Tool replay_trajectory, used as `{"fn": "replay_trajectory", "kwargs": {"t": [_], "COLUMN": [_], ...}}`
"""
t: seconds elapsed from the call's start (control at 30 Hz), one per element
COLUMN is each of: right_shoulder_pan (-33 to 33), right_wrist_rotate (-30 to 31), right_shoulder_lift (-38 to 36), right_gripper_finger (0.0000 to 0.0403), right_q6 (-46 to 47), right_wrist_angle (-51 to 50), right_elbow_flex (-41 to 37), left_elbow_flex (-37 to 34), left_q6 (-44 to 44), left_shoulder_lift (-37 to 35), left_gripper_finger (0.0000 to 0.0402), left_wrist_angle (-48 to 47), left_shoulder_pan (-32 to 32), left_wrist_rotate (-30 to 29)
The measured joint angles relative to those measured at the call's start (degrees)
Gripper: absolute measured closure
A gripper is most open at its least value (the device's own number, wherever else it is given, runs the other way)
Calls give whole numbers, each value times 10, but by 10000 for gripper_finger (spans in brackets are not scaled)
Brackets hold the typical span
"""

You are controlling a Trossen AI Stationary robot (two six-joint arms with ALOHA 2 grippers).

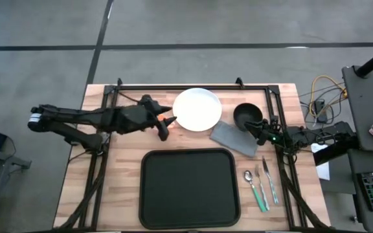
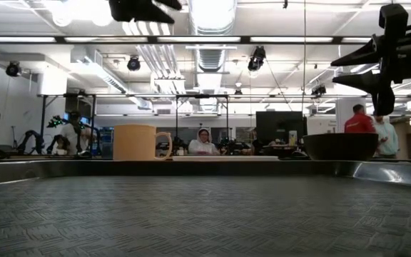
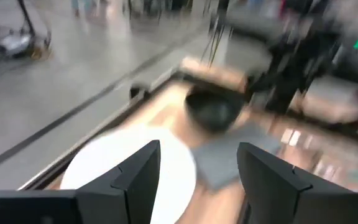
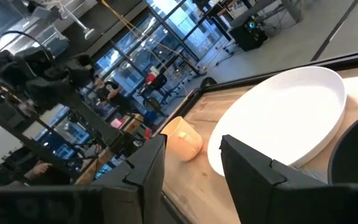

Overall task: Set up tray
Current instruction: Put the yellow mug on the black tray

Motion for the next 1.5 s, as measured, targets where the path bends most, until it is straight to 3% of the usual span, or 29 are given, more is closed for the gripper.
{"fn": "replay_trajectory", "kwargs": {"t": [0.33, 0.63, 1.07, 1.5], "right_shoulder_pan": [0, 0, 0, 0], "right_wrist_rotate": [-4, -4, -4, -4], "right_shoulder_lift": [1, 0, 0, 1], "right_gripper_finger": [259, 257, 266, 270], "right_q6": [-2, -1, -2, -3], "right_wrist_angle": [0, 0, 0, 0], "right_elbow_flex": [0, 0, 0, 0], "left_elbow_flex": [107, 65, -50, -126], "left_q6": [-1, 28, 47, 92], "left_shoulder_lift": [81, 85, 84, 84], "left_gripper_finger": [207, 207, 207, 207], "left_wrist_angle": [-230, -278, -257, -187], "left_shoulder_pan": [27, 27, 26, 27], "left_wrist_rotate": [0, 5, 63, 65]}}
